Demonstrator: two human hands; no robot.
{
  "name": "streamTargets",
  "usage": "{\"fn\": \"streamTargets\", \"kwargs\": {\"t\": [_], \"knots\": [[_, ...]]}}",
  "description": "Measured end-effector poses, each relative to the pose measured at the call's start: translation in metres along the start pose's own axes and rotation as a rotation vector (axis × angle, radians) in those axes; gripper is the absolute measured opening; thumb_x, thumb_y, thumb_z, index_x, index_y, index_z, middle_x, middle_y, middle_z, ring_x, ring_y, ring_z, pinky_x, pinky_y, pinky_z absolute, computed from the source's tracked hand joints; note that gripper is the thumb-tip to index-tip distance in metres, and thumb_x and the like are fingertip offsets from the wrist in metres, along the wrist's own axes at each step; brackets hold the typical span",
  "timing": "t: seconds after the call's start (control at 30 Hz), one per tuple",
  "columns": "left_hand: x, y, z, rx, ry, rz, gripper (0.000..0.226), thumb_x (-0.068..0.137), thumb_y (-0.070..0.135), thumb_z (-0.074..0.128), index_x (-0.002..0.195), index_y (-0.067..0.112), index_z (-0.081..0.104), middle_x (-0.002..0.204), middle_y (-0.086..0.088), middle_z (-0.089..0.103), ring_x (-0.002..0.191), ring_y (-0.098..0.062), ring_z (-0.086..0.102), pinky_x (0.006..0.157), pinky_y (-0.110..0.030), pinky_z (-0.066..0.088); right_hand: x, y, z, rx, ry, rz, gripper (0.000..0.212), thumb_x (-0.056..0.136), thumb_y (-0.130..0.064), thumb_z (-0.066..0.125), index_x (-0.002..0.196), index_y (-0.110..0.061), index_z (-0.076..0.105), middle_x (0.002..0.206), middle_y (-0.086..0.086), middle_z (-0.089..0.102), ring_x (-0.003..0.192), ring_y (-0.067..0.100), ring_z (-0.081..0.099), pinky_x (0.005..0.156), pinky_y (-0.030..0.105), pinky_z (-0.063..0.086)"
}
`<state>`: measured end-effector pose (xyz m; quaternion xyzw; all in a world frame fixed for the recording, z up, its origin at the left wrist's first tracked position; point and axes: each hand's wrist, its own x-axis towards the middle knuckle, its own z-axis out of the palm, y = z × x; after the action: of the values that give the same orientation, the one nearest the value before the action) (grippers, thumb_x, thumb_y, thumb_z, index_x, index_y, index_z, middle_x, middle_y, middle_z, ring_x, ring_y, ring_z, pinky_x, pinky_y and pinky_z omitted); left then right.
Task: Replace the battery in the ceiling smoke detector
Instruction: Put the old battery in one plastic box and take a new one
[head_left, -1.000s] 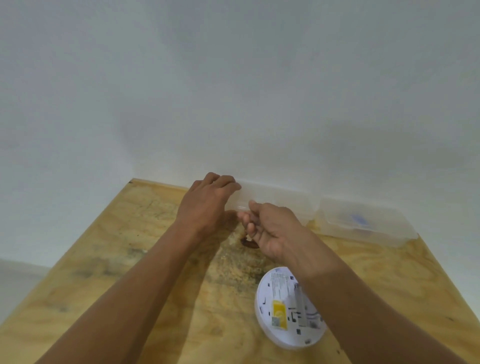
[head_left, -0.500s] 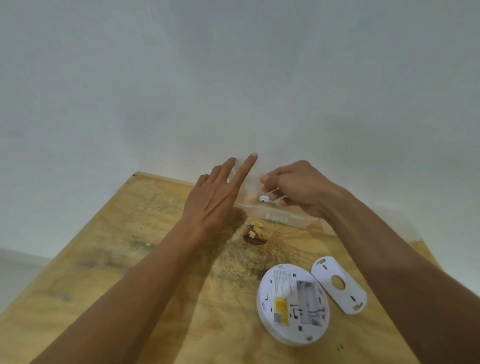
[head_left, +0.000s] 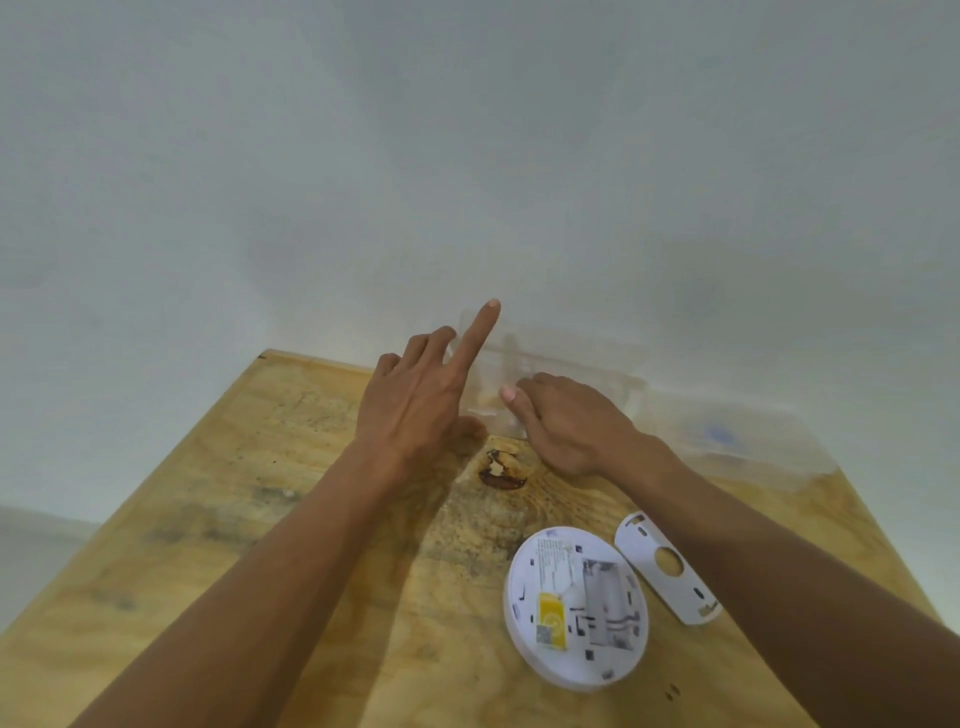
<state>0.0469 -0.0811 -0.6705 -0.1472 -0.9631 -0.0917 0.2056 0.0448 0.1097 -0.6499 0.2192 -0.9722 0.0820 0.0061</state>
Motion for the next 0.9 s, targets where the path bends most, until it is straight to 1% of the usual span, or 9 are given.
{"fn": "streamTargets", "kwargs": {"t": [0.13, 0.27, 0.43, 0.53, 0.6, 0.67, 0.73, 0.8, 0.9], "knots": [[0.001, 0.001, -0.002, 0.010, -0.014, -0.009, 0.128, 0.079, 0.058, 0.075, 0.152, 0.038, -0.028, 0.154, -0.004, 0.039, 0.137, -0.028, 0.044, 0.102, -0.044, 0.046, 0.002, -0.002, 0.001, 0.028, -0.025, -0.005, 0.051, 0.101, -0.056, 0.006, 0.068, -0.032, 0.038, 0.078, 0.003, 0.060, 0.074, 0.024, 0.058, 0.075, 0.042, 0.048], [0.001, 0.002, -0.002, 0.023, -0.007, -0.010, 0.130, 0.078, 0.059, 0.075, 0.153, 0.037, -0.028, 0.152, -0.004, 0.040, 0.135, -0.028, 0.046, 0.101, -0.044, 0.045, -0.001, -0.002, 0.002, 0.019, 0.044, -0.003, 0.058, 0.100, -0.058, 0.008, 0.068, -0.028, 0.046, 0.070, 0.005, 0.061, 0.068, 0.026, 0.060, 0.066, 0.039, 0.048], [0.001, 0.003, -0.002, 0.039, -0.017, -0.016, 0.128, 0.079, 0.059, 0.074, 0.153, 0.037, -0.029, 0.154, -0.004, 0.040, 0.136, -0.028, 0.045, 0.101, -0.044, 0.046, 0.001, 0.003, 0.006, 0.136, 0.251, 0.062, 0.058, 0.094, -0.067, 0.034, 0.067, -0.018, 0.049, 0.059, -0.001, 0.054, 0.059, 0.022, 0.055, 0.051, 0.032, 0.038], [0.000, 0.003, -0.001, 0.065, -0.018, -0.015, 0.130, 0.078, 0.061, 0.074, 0.153, 0.035, -0.029, 0.154, -0.006, 0.041, 0.135, -0.028, 0.046, 0.100, -0.045, 0.047, -0.001, 0.008, 0.005, 0.170, 0.490, -0.068, 0.049, 0.089, -0.056, 0.060, 0.063, -0.018, 0.043, 0.052, -0.008, 0.043, 0.049, 0.019, 0.046, 0.046, 0.031, 0.038], [-0.001, 0.004, -0.001, 0.073, -0.016, -0.016, 0.130, 0.078, 0.062, 0.074, 0.153, 0.035, -0.029, 0.154, -0.006, 0.041, 0.135, -0.029, 0.047, 0.100, -0.045, 0.047, -0.005, 0.010, 0.002, 0.113, 0.646, -0.160, 0.046, 0.086, -0.051, 0.067, 0.062, -0.017, 0.047, 0.050, -0.006, 0.045, 0.043, 0.020, 0.045, 0.041, 0.033, 0.042], [-0.002, 0.004, -0.002, 0.073, -0.019, -0.021, 0.129, 0.078, 0.061, 0.074, 0.153, 0.035, -0.029, 0.154, -0.006, 0.041, 0.135, -0.029, 0.046, 0.100, -0.045, 0.046, -0.013, 0.009, -0.010, 0.079, 0.716, -0.167, 0.040, 0.086, -0.053, 0.065, 0.071, -0.016, 0.059, 0.053, -0.003, 0.055, 0.044, 0.021, 0.053, 0.042, 0.033, 0.047], [-0.002, 0.005, -0.003, 0.084, -0.015, -0.021, 0.129, 0.079, 0.061, 0.073, 0.153, 0.035, -0.029, 0.154, -0.006, 0.041, 0.135, -0.029, 0.046, 0.100, -0.045, 0.046, -0.025, 0.011, -0.028, 0.030, 0.682, -0.051, 0.040, 0.088, -0.059, 0.057, 0.102, -0.023, 0.067, 0.065, 0.000, 0.069, 0.060, 0.027, 0.067, 0.054, 0.034, 0.053], [-0.002, 0.005, -0.003, 0.092, -0.012, -0.024, 0.128, 0.079, 0.062, 0.073, 0.153, 0.035, -0.029, 0.155, -0.007, 0.040, 0.135, -0.030, 0.047, 0.101, -0.045, 0.046, -0.036, 0.025, -0.044, -0.075, 0.563, 0.103, 0.052, 0.090, -0.064, 0.047, 0.131, -0.033, 0.054, 0.085, 0.005, 0.075, 0.082, 0.032, 0.070, 0.067, 0.038, 0.053], [-0.004, 0.003, 0.000, 0.114, 0.005, -0.020, 0.128, 0.078, 0.063, 0.073, 0.156, 0.033, -0.024, 0.154, -0.009, 0.043, 0.133, -0.031, 0.050, 0.099, -0.045, 0.048, -0.044, 0.051, -0.056, -0.112, 0.383, 0.246, 0.053, 0.091, -0.068, 0.041, 0.136, -0.041, 0.050, 0.107, 0.007, 0.072, 0.104, 0.033, 0.064, 0.075, 0.037, 0.048]]}}
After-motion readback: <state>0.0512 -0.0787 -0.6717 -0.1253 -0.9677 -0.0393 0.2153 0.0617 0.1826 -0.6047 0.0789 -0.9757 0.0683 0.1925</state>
